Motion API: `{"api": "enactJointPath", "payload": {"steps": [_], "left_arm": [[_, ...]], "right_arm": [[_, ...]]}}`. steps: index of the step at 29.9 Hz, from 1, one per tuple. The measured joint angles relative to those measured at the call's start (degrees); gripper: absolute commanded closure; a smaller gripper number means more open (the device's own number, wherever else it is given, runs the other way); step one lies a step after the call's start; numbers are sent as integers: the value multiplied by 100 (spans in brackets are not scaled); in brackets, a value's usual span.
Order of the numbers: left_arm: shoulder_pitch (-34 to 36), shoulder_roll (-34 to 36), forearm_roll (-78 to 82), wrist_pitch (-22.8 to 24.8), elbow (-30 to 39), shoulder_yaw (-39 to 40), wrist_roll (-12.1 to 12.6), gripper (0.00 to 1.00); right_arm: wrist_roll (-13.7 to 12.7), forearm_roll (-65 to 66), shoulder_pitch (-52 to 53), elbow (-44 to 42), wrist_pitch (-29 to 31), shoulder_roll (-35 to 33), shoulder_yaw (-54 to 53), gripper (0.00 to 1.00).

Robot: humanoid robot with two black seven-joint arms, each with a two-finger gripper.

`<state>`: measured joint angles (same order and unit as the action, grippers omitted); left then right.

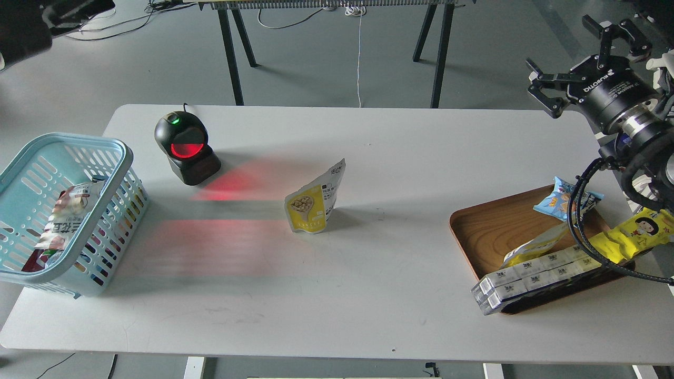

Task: Scan snack and place in basket
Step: 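Reach the left gripper past the scanner to the standing yellow packet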

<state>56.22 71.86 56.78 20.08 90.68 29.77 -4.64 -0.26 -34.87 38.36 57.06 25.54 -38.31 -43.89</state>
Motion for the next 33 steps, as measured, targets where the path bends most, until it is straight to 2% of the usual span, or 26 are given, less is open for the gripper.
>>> {"api": "enactJointPath", "payload": {"steps": [5, 9, 16, 18, 22, 26, 29, 33], "left_arm": [[-15, 282, 1481, -229, 799, -609, 10, 0], [-22, 227, 2632, -422, 1009, -1018, 23, 0], [-23, -597, 3289, -469, 1042, -1129, 113, 0], [-38, -942, 3407, -462, 1041, -1141, 296, 0], [-73, -1745, 3546, -439, 1040, -1147, 834, 0], [-168, -2465, 3686, -337, 1040, -1180, 1751, 0], [-252, -2786, 3970, -61, 1029, -1236, 2382, 1], [-399, -3045, 4382, 368, 1007, -1246, 2732, 1]], "right_arm": [[-7, 6, -142, -32, 34, 111, -87, 0], [-9, 16, -152, -36, 24, 143, -87, 0], [-10, 24, -128, -37, 21, 148, -93, 0], [-10, 26, -127, -33, 20, 135, -94, 0], [-15, 37, -129, -29, 22, 82, -94, 0], [-25, 41, -129, -26, 44, 69, -94, 0], [-26, 42, -133, -19, 50, 68, -84, 0], [-28, 42, -151, 1, 52, 79, -63, 0]]}}
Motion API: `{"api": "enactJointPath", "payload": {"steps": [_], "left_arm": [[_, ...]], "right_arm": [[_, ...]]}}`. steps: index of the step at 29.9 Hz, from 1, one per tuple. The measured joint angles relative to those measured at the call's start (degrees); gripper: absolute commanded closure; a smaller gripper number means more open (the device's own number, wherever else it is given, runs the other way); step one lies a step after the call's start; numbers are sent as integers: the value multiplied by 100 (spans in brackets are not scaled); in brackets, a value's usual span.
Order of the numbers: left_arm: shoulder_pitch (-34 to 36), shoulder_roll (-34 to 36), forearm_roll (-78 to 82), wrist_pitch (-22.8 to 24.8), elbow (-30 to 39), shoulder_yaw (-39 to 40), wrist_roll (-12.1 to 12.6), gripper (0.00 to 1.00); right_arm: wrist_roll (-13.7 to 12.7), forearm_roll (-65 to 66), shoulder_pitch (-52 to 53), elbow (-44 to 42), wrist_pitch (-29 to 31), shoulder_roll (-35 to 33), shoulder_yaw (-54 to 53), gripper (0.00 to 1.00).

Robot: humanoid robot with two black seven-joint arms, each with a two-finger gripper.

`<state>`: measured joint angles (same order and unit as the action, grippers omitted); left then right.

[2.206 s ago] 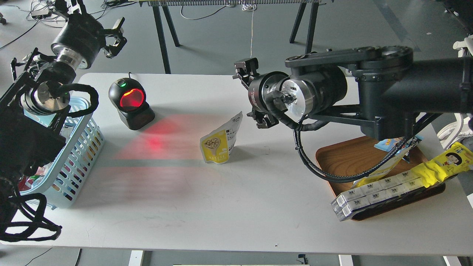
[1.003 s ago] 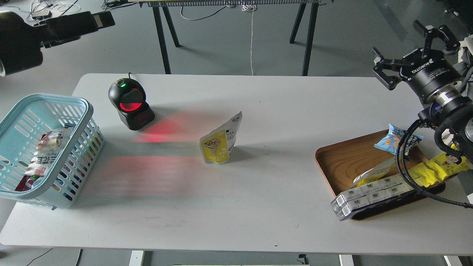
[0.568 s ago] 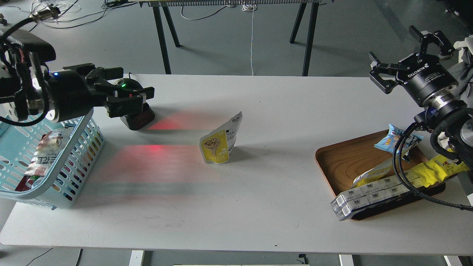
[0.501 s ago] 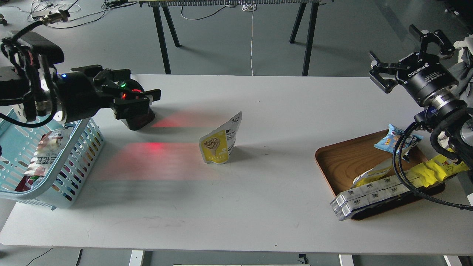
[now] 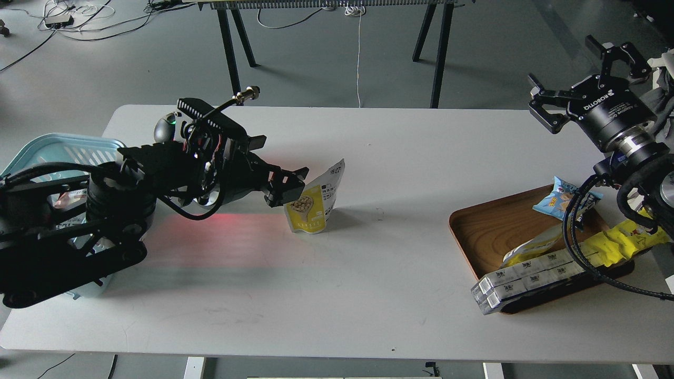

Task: Scan snack and place in basket
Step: 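Reach the left gripper past the scanner to the standing yellow packet, then grasp the yellow packet with the left gripper and lift it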

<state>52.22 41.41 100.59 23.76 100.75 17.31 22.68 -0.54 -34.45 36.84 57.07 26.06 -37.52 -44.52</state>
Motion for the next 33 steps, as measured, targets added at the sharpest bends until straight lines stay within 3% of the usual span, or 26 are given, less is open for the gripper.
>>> {"api": "enactJointPath", "payload": {"steps": [16, 25, 26, 30, 32, 33], "left_arm": [[-132, -648, 184, 374, -131, 1, 306, 1], [-360, -930, 549, 398, -521, -3, 311, 5], [-400, -967, 611, 401, -554, 1, 295, 9], [-553, -1045, 856, 410, -671, 37, 196, 44], [-590, -1053, 911, 411, -703, 49, 85, 75], [-598, -1055, 936, 414, -712, 50, 42, 83]], "right_arm": [[-16, 26, -6, 12, 5, 69, 3, 0], [-13, 26, -13, -28, 13, 61, -6, 0], [-11, 26, -16, -28, 13, 61, 4, 0], [-8, 26, -19, -19, 12, 61, 20, 0], [-8, 26, -19, -13, 8, 61, 18, 0], [-8, 26, -19, -12, 7, 61, 12, 0]]}}
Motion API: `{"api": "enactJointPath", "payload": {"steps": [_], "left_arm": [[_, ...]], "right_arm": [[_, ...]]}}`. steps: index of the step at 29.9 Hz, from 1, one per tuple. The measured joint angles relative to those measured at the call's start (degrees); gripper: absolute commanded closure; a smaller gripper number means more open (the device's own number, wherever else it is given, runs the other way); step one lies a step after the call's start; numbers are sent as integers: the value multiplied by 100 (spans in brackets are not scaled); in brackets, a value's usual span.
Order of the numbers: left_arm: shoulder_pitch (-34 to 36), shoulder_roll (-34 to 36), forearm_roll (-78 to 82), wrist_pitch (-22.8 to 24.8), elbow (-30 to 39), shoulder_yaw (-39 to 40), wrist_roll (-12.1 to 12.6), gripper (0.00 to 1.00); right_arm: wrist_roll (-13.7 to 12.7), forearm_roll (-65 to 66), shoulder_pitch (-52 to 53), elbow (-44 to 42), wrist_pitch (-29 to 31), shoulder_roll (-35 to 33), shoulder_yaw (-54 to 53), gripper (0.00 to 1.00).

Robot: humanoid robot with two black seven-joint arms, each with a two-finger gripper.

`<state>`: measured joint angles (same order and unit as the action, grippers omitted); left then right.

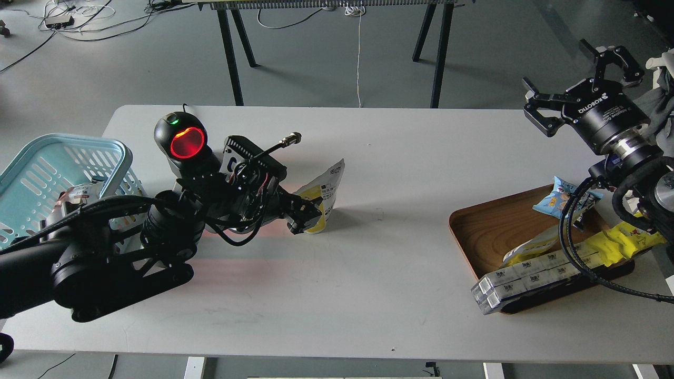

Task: Scan snack and place in basket
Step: 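Grasp the yellow packet with the left gripper and lift it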

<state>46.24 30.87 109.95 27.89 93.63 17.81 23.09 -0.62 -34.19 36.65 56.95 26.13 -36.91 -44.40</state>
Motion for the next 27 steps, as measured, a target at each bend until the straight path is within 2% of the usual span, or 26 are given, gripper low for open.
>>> {"api": "enactJointPath", "payload": {"steps": [1, 3, 5, 15, 22, 27], "left_arm": [[-5, -1, 48, 5, -5, 1, -35, 83], [-9, -3, 179, 9, -11, 5, -72, 97], [-17, -17, 292, 10, -18, 35, -112, 100], [-184, -36, 376, 11, 46, 111, -168, 100], [-513, 46, 378, -113, 291, 539, -82, 100], [-578, 434, 358, -156, 495, 718, -116, 100]], "right_arm": [[0, 0, 0, 0, 0, 0, -12, 0], [0, 0, 0, 1, 0, 3, -24, 0], [0, 0, 0, 1, 0, 7, -26, 0], [0, 0, -1, -14, 14, -6, 2, 0], [0, 0, -17, -17, 25, -18, -12, 0], [1, 0, -18, -17, 25, -18, -30, 0]]}}
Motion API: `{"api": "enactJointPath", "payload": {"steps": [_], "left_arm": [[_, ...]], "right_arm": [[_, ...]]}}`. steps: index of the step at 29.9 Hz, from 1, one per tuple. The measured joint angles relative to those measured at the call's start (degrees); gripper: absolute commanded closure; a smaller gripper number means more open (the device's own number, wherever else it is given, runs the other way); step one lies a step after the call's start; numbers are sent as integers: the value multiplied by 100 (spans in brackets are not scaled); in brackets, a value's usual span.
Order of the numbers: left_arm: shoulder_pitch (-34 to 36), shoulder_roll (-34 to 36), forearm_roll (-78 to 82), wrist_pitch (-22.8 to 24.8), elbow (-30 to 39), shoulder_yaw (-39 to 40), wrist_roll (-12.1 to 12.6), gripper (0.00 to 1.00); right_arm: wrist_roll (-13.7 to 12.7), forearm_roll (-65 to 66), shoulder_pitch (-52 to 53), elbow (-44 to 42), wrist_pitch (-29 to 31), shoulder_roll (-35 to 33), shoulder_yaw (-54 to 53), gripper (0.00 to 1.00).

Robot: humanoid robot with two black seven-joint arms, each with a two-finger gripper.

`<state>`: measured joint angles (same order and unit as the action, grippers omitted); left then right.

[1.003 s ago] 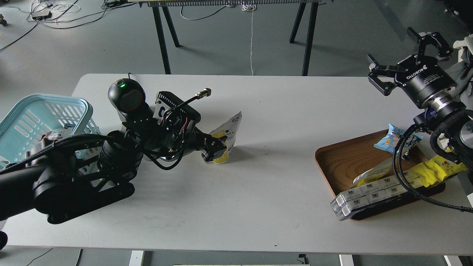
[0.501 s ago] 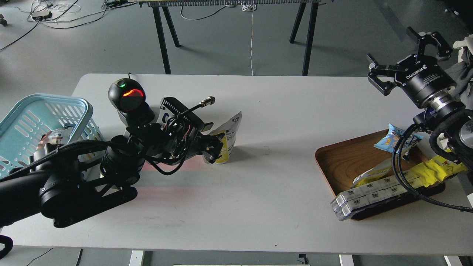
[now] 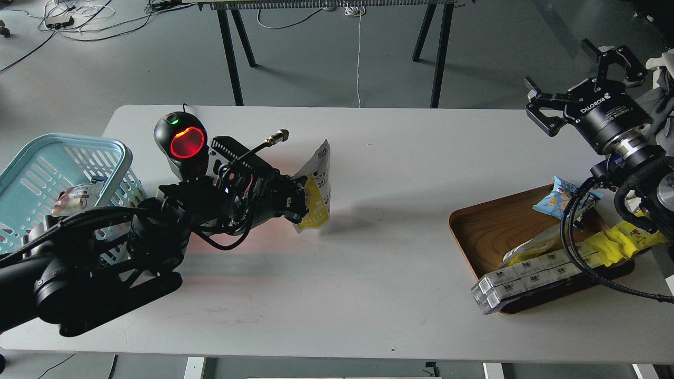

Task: Scan snack and place in basket
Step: 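Grasp the yellow packet with the left gripper and lift it, then hold the packet with the left gripper in front of the scanner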

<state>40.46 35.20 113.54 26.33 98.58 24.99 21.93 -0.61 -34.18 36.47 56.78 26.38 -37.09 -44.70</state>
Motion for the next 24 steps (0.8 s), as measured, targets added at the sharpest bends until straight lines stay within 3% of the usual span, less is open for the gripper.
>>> {"api": "enactJointPath", "payload": {"steps": [12, 24], "left_arm": [[114, 934, -16, -271, 250, 321, -707, 100], [171, 1408, -16, -247, 250, 323, -1069, 100]], "right_arm": [[0, 1, 0, 7, -18, 26, 13, 0], [0, 17, -9, -10, -36, 27, 21, 0]]}}
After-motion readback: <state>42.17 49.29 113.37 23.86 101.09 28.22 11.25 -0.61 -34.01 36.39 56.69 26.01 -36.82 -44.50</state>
